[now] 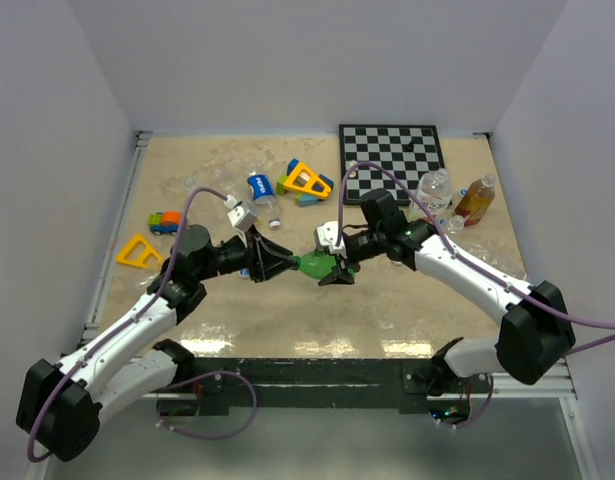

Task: Unscrew the bottle caps
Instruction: Unscrew the bottle cap from the plastic bottle.

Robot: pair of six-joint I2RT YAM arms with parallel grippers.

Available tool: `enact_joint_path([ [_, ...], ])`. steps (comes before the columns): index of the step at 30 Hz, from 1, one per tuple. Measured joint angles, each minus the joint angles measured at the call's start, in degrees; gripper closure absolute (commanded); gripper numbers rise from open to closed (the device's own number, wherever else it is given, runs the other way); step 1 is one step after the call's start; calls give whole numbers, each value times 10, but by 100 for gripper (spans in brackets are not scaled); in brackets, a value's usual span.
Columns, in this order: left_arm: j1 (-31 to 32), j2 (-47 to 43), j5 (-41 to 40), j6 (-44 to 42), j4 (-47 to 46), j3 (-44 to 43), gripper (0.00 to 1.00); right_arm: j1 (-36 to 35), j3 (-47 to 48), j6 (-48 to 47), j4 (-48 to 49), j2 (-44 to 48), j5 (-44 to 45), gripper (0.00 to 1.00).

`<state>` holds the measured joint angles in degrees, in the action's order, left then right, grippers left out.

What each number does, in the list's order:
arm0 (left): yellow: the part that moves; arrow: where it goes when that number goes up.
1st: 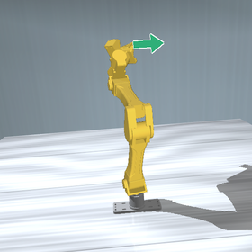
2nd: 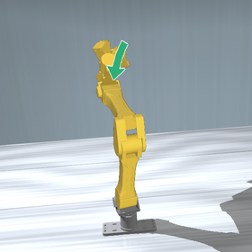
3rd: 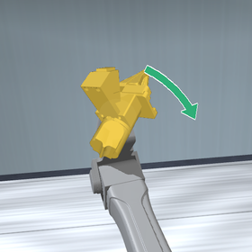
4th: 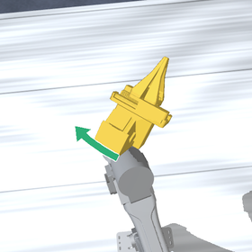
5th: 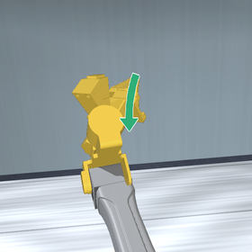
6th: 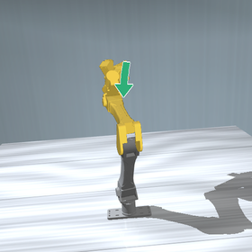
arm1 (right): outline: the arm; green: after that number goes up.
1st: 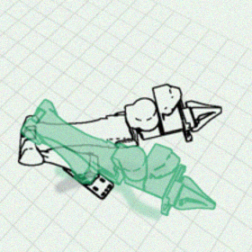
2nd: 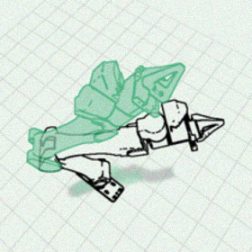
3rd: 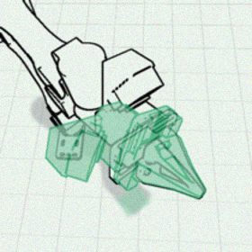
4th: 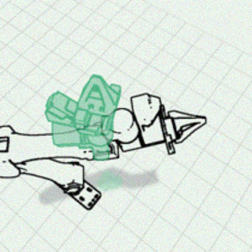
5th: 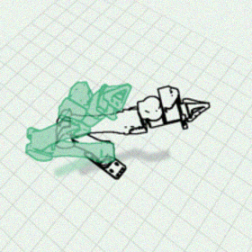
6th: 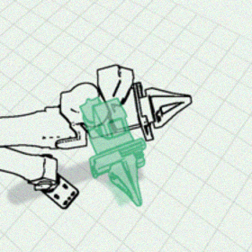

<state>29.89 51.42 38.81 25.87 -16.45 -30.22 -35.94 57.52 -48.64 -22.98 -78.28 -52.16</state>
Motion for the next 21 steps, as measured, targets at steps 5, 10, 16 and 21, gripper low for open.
enact_joint_path([
  [5,-3,20,14,5,16,-16,60,3,0,2,-7,0,2,100],
  [10,-3,21,19,5,33,-24,60,3,0,2,-7,0,0,100],
  [16,-3,24,24,-1,52,-34,51,3,0,2,-7,0,0,100],
  [21,-1,29,40,-5,74,-41,44,2,0,2,2,0,0,100],
])
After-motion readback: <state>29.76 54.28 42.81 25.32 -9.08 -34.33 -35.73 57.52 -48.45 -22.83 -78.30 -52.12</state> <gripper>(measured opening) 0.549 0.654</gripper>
